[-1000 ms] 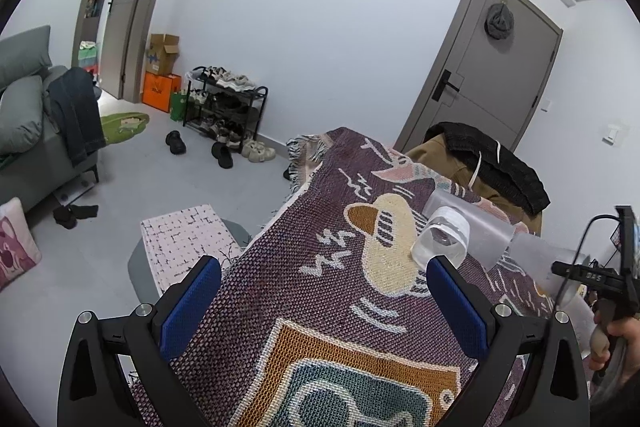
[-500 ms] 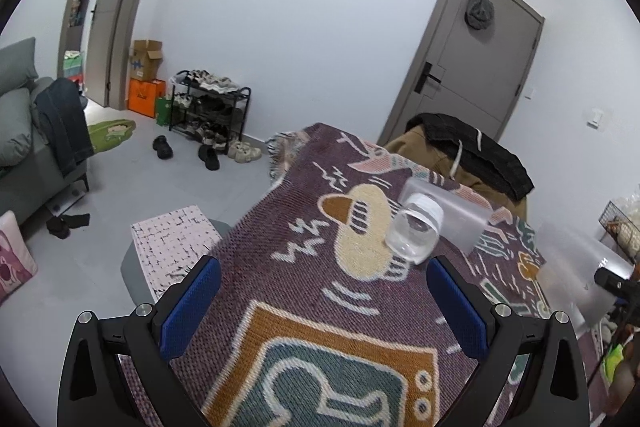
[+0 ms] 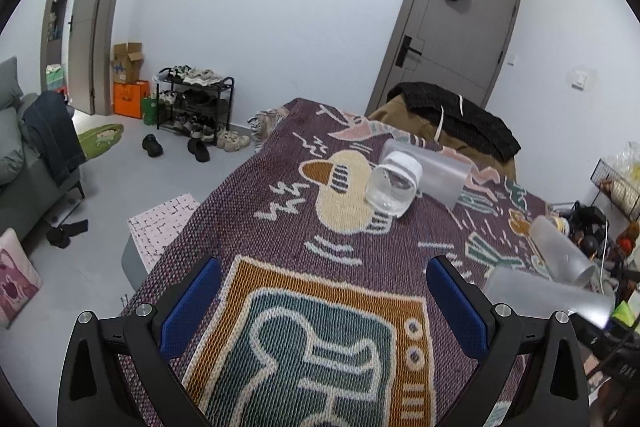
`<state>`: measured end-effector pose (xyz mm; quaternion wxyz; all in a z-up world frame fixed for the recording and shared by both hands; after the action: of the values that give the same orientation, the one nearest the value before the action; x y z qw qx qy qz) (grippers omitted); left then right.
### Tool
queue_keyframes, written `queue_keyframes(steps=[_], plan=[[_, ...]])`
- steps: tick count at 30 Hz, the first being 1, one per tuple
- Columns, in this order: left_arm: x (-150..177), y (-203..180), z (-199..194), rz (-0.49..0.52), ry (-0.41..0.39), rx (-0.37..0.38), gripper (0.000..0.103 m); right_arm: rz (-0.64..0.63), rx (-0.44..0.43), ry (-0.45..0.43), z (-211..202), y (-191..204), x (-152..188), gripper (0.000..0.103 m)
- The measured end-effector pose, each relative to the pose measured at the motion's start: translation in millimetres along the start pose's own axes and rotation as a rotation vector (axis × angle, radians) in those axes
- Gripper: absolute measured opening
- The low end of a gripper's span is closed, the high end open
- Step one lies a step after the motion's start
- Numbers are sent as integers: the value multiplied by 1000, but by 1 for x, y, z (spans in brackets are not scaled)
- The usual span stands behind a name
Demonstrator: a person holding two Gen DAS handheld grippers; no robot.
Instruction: Flip cup upside down
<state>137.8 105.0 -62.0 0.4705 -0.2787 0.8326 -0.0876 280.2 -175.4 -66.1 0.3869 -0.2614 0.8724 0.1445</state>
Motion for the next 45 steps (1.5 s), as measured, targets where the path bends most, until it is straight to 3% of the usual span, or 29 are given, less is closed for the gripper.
queue_keyframes(steps=[9, 17, 20, 25, 32, 41, 45], plan=[[7, -14, 5, 17, 51, 3, 103, 15, -67, 82, 16, 6, 25, 88], [6, -49, 7, 50, 98, 49, 103, 99, -151, 1, -7, -7, 23, 88], [7, -63, 10, 55, 133, 67, 103, 101, -156, -35, -20, -9, 20, 93], [20, -87, 17, 62, 213, 111, 103, 104, -107, -64, -37, -19, 21, 94], [43, -117, 31, 48, 340, 145, 103, 93, 73, -39, -51, -47, 44, 94], [69, -146, 56, 13, 497, 137, 101, 177, 112, -67, -65, -83, 69, 93], [78, -151, 71, -16, 583, 102, 93, 200, 104, -71, -63, -93, 73, 94]])
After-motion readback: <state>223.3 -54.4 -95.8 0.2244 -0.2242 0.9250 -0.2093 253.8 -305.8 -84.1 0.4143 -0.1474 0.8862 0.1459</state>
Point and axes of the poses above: each gripper's, at about its wrist camera, not at the fingertips, and z roughly the way its jaws point, y to its left, x to its underside, the point moved 7 cm from there along z, roughly the way its jaws point, and after that the axes turned 11 degrees about -z, right-handed, at the moved point
